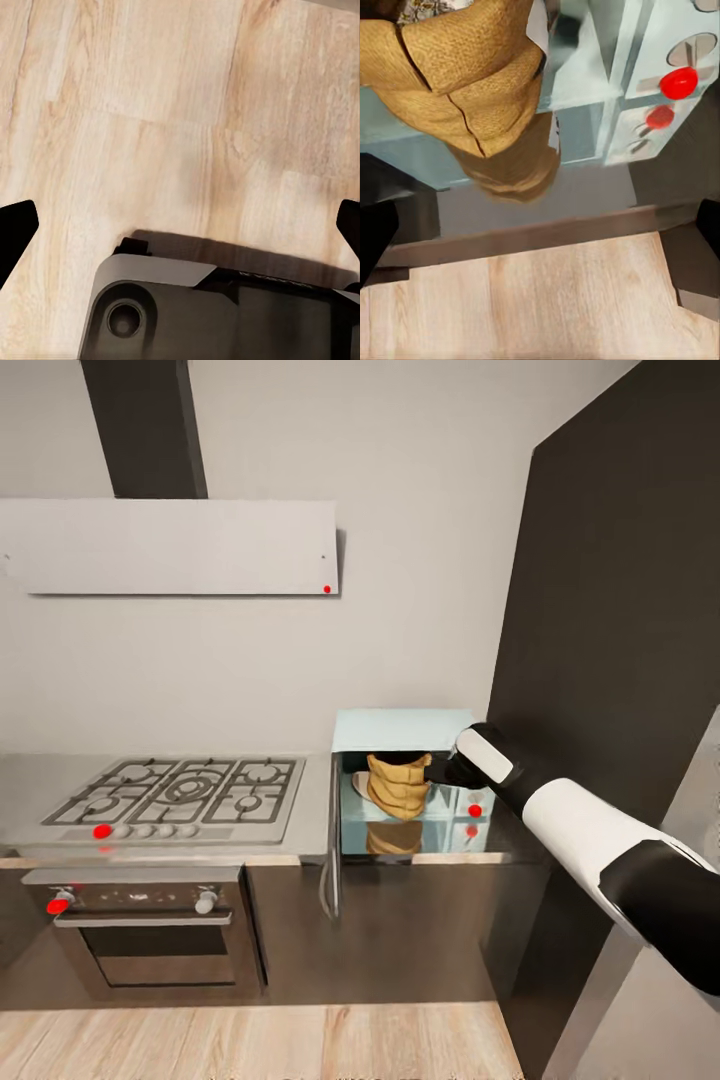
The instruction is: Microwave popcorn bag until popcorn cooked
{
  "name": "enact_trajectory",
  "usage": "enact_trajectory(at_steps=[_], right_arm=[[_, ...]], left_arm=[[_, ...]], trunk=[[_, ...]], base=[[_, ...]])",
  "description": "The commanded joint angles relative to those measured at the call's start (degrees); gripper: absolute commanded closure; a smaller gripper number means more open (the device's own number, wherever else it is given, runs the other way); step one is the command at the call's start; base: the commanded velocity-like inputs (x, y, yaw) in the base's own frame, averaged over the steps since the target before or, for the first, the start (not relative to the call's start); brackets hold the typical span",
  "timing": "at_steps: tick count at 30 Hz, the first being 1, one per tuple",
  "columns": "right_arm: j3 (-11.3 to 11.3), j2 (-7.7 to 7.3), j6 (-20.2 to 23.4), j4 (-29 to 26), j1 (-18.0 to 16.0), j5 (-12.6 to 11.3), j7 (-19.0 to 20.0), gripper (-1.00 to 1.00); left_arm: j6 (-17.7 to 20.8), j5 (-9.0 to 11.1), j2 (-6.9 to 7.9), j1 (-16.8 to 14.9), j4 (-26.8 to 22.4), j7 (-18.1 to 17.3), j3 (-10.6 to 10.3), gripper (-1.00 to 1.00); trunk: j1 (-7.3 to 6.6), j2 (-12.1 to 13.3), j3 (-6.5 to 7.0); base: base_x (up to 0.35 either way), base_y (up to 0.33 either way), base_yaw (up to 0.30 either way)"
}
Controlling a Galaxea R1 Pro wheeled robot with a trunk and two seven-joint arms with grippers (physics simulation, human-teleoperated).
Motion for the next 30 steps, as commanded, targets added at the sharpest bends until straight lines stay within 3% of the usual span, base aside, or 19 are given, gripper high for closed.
enact_trajectory(at_steps=[1,4,5,6,7,9,10,11,12,13,17,27,30], right_arm=[[0.5,-0.30,0.0,-2.7,0.5,-0.6,-0.5,-1.00],[0.6,-1.05,-0.7,-11.1,5.1,-0.5,-0.6,-1.00],[0.5,-2.28,-1.7,-16.5,8.3,-0.4,-0.9,-1.00],[0.6,-3.71,-2.9,-20.8,10.4,-0.4,-1.0,-1.00],[0.7,-7.10,-6.4,-30.0,14.8,-0.3,-1.3,-1.00],[0.7,-11.70,-10.9,-41.5,21.2,0.9,-1.4,-1.00],[0.8,-12.86,-12.5,-44.3,23.2,2.6,-1.3,-1.00],[0.9,-13.88,-15.5,-47.6,26.8,7.7,-1.1,-1.00],[0.7,-14.31,-18.1,-49.6,30.3,13.2,-0.8,-1.00],[0.7,-14.42,-19.4,-50.3,32.1,16.0,-0.6,-1.00],[0.7,-14.73,-23.4,-51.1,35.8,20.9,0.5,-1.00],[1.0,-14.35,-27.6,-51.8,36.9,21.9,-0.3,-1.00],[1.3,-14.23,-29.0,-51.5,36.9,24.3,0.2,-1.00]], left_arm=[[-0.2,0.1,-0.02,0.0,0.0,0.1,0.1,-1.00],[-0.2,0.1,-0.02,0.0,0.0,0.1,0.1,-1.00],[-0.2,0.1,-0.02,0.0,0.0,0.1,0.0,-1.00],[-0.2,0.1,-0.02,0.0,0.0,0.1,0.0,-1.00],[-0.2,0.1,-0.02,0.0,0.0,0.1,-0.1,-1.00],[-0.2,0.0,-0.02,0.0,0.0,0.1,-0.1,-1.00],[-0.2,0.0,-0.02,0.0,0.0,0.1,-0.1,-1.00],[-0.2,-0.1,-0.02,0.0,0.0,0.1,-0.1,-1.00],[-0.2,-0.1,-0.02,0.0,0.0,0.1,-0.1,-1.00],[-0.2,-0.1,-0.04,0.0,0.0,0.1,-0.2,-1.00],[-0.2,-0.3,-0.10,0.0,0.0,0.1,-0.2,-1.00],[-0.2,-0.3,-0.19,0.0,0.0,0.1,-0.2,-1.00],[-0.2,-0.2,-0.19,0.0,0.0,0.1,-0.1,-1.00]], trunk=[[0.02,-0.1,-0.13],[0.02,-0.1,-0.13],[0.02,-0.1,-0.13],[0.02,-0.1,-0.13],[0.02,-0.1,-0.13],[0.02,-0.1,-0.13],[0.02,-0.1,-0.13],[0.02,-0.1,-0.13],[0.02,-0.1,-0.13],[0.02,-0.1,-0.13],[0.02,-0.1,-0.13],[0.02,-0.1,-0.13],[0.02,-0.1,-0.13]], base=[[-0.045,0.000,0.000],[-0.016,0.000,0.000],[-0.005,0.000,0.000],[-0.003,0.000,0.000],[-0.001,0.000,0.000],[0.000,0.000,0.000],[0.000,0.000,0.000],[0.000,0.000,0.000],[0.000,0.000,0.000],[0.000,0.000,0.000],[0.000,0.000,0.000],[0.000,0.000,0.000],[0.050,0.000,0.000]])
